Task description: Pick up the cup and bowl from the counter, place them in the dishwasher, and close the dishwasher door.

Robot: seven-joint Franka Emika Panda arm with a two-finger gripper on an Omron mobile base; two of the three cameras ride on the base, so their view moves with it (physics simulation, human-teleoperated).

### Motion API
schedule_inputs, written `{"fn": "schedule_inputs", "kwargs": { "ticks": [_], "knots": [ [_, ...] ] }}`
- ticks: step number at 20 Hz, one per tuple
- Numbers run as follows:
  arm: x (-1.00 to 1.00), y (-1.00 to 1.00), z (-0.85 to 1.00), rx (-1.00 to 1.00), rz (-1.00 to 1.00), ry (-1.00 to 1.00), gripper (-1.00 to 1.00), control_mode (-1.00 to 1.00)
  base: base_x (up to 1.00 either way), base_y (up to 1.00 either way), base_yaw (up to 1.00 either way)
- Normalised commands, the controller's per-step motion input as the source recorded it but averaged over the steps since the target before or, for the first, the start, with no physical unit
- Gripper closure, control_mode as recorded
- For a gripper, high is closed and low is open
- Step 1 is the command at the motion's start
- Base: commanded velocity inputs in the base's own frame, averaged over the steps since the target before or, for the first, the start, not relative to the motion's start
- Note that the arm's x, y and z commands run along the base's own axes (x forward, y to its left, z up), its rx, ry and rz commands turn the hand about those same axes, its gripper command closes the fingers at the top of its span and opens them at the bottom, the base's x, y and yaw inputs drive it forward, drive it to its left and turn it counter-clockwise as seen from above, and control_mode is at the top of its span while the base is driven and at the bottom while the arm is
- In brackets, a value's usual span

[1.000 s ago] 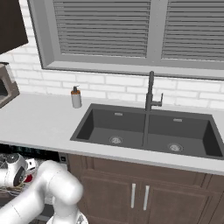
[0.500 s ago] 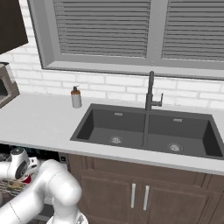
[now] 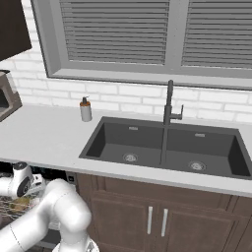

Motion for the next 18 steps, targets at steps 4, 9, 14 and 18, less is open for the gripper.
{"fn": "schedule_inputs", "kwargs": {
  "ticks": [4, 9, 14, 18],
  "knots": [
    [0.0, 0.0, 0.01, 0.0, 0.0, 0.0, -1.0, -1.0, 0.0, 0.0, 0.0],
    [-0.33, 0.0, 0.35, 0.0, 0.0, -0.08, -1.0, -1.0, 0.0, 0.0, 0.0],
    [-0.47, 0.09, 0.18, -0.04, 0.0, -0.12, -1.0, -1.0, 0.0, 0.0, 0.0],
    [-0.41, 0.0, 0.06, 0.02, 0.0, -0.06, -1.0, -1.0, 0.0, 0.0, 0.0]
  ]
}}
